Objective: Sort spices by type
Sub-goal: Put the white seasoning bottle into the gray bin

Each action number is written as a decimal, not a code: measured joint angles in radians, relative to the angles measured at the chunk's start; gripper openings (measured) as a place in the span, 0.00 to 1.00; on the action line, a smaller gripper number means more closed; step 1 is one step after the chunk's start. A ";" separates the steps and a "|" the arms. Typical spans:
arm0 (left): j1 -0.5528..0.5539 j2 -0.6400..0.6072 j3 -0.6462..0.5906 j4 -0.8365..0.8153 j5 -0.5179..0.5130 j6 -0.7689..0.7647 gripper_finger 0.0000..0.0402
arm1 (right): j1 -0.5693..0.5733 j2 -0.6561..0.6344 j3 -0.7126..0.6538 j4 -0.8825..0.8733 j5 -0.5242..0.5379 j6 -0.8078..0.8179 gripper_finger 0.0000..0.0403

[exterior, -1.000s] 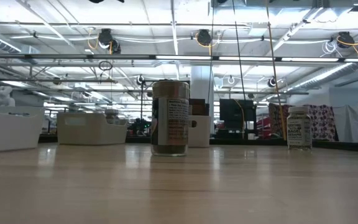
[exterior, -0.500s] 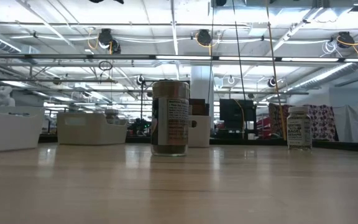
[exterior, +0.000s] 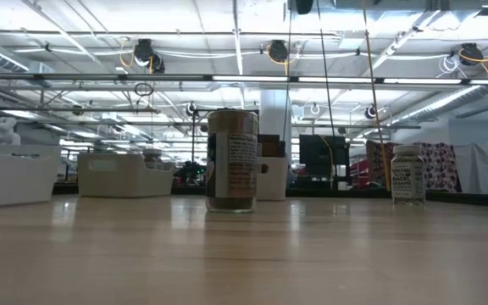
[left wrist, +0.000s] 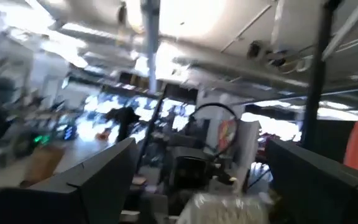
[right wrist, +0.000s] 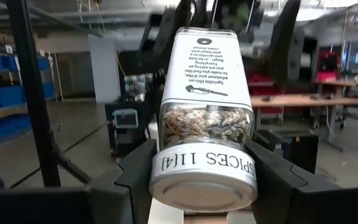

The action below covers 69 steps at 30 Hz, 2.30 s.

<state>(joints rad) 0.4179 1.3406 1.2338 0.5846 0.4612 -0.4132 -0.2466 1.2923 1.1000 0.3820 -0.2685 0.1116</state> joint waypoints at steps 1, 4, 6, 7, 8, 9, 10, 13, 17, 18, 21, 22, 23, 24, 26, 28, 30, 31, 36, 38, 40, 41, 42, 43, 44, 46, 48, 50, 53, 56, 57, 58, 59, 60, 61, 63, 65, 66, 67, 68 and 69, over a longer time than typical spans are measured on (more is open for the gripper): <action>0.014 -0.021 0.009 -0.060 -0.004 0.001 0.89 | 0.000 -0.004 0.000 -0.019 0.000 0.000 0.46; 0.055 -0.074 0.049 -0.275 -0.026 0.007 0.89 | 0.000 -0.006 0.000 -0.092 0.000 -0.013 0.46; 0.076 -0.092 0.078 -0.386 -0.021 0.000 0.89 | 0.000 -0.006 0.000 -0.166 0.000 -0.027 0.46; 0.083 -0.096 0.094 -0.440 0.001 -0.010 0.89 | 0.001 -0.006 0.000 -0.209 0.000 -0.034 0.46; 0.090 -0.096 0.110 -0.487 0.030 -0.028 0.89 | 0.002 -0.005 0.000 -0.255 0.000 -0.045 0.46; 0.095 -0.096 0.123 -0.535 0.069 -0.054 0.89 | 0.002 -0.003 0.000 -0.301 0.000 -0.062 0.46; 0.096 -0.095 0.129 -0.578 0.104 -0.083 0.89 | 0.002 -0.002 0.000 -0.346 0.000 -0.078 0.46; 0.094 -0.078 0.133 -0.706 0.158 -0.122 0.89 | 0.002 0.000 0.000 -0.479 0.000 -0.122 0.46; 0.047 -0.034 0.133 -0.888 0.148 -0.052 0.89 | 0.003 0.000 0.000 -0.587 0.001 -0.157 0.47; 0.031 -0.021 0.133 -0.921 0.140 -0.023 0.89 | 0.003 0.000 0.000 -0.608 0.001 -0.157 0.46; -0.014 0.030 0.133 -0.954 0.113 0.041 0.89 | 0.003 0.000 0.000 -0.646 0.001 -0.158 0.46; -0.025 0.048 0.133 -0.953 0.107 0.060 0.89 | 0.003 0.000 0.000 -0.654 0.001 -0.156 0.46; -0.035 0.064 0.133 -0.950 0.100 0.078 0.89 | 0.003 0.000 0.000 -0.665 0.001 -0.153 0.46; -0.045 0.080 0.132 -0.942 0.092 0.090 0.89 | 0.003 0.000 0.000 -0.676 0.001 -0.151 0.47; -0.060 0.109 0.132 -0.926 0.084 0.124 0.89 | 0.003 0.000 0.000 -0.691 0.001 -0.140 0.47; -0.072 0.135 0.132 -0.918 0.084 0.151 0.89 | 0.003 0.000 0.000 -0.713 0.001 -0.128 0.47; -0.084 0.158 0.132 -0.897 0.082 0.163 0.89 | 0.003 0.000 0.000 -0.742 0.001 -0.124 0.47; -0.089 0.167 0.132 -0.890 0.082 0.166 0.89 | 0.004 0.000 0.000 -0.753 0.001 -0.123 0.47; -0.118 0.212 0.132 -0.839 0.083 0.201 0.89 | 0.006 0.000 0.000 -0.770 0.001 -0.116 0.47; -0.126 0.226 0.132 -0.822 0.083 0.218 0.89 | 0.006 0.000 0.000 -0.777 0.001 -0.115 0.47; -0.128 0.238 0.132 -0.825 0.083 0.220 0.89 | 0.006 0.000 0.000 -0.776 0.001 -0.115 0.47; -0.130 0.247 0.132 -0.824 0.083 0.220 0.89 | 0.006 0.000 0.000 -0.780 0.001 -0.114 0.47; -0.131 0.254 0.132 -0.824 0.083 0.221 0.89 | 0.006 0.000 0.000 -0.785 0.002 -0.113 0.47; -0.132 0.261 0.132 -0.824 0.079 0.224 0.89 | 0.006 0.002 0.000 -0.789 0.001 -0.113 0.47; -0.134 0.267 0.132 -0.823 0.071 0.237 0.89 | 0.006 0.002 0.000 -0.790 0.001 -0.113 0.47; -0.140 0.277 0.132 -0.827 0.045 0.252 0.89 | 0.006 0.002 0.000 -0.778 0.001 -0.113 0.47; -0.147 0.282 0.131 -0.835 0.020 0.277 0.89 | 0.006 0.000 0.001 -0.777 0.001 -0.112 0.47; -0.159 0.286 0.132 -0.822 -0.017 0.314 0.89 | 0.006 0.000 0.001 -0.782 0.001 -0.106 0.47; -0.166 0.290 0.132 -0.824 -0.048 0.325 0.89 | 0.006 0.001 0.001 -0.782 0.001 -0.105 0.47; -0.174 0.299 0.132 -0.795 -0.055 0.325 0.89 | 0.006 0.001 0.001 -0.783 0.002 -0.104 0.47; -0.177 0.301 0.132 -0.792 -0.057 0.325 0.89 | 0.006 0.001 0.001 -0.783 0.005 -0.101 0.47; -0.178 0.302 0.132 -0.796 -0.060 0.325 0.89 | 0.006 0.001 0.001 -0.783 0.005 -0.098 0.47; -0.179 0.303 0.132 -0.797 -0.065 0.325 0.89 | 0.006 0.001 0.001 -0.783 0.005 -0.097 0.47; -0.182 0.303 0.132 -0.796 -0.075 0.326 0.89 | 0.006 0.001 0.001 -0.783 0.005 -0.097 0.47; -0.184 0.306 0.132 -0.792 -0.085 0.329 0.89 | 0.006 0.001 0.001 -0.783 0.005 -0.097 0.47; -0.187 0.309 0.133 -0.801 -0.095 0.350 0.88 | 0.006 0.001 0.001 -0.783 0.006 -0.097 0.47; -0.191 0.312 0.132 -0.807 -0.106 0.351 0.86 | 0.006 0.001 0.001 -0.783 0.005 -0.096 0.47; -0.191 0.312 0.132 -0.807 -0.110 0.351 0.83 | 0.006 0.001 0.001 -0.783 0.006 -0.093 0.47; -0.192 0.311 0.132 -0.804 -0.112 0.352 0.81 | 0.006 0.001 0.001 -0.784 0.005 -0.091 0.47; -0.192 0.310 0.132 -0.800 -0.112 0.352 0.78 | 0.006 0.001 0.001 -0.785 0.005 -0.089 0.47; -0.192 0.310 0.132 -0.800 -0.116 0.351 0.75 | 0.006 0.001 0.001 -0.784 0.006 -0.089 0.47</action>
<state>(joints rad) 0.2260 1.6505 1.3655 -0.2150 0.3452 -0.0618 -0.2401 1.2930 1.1007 -0.4023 -0.2630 0.0223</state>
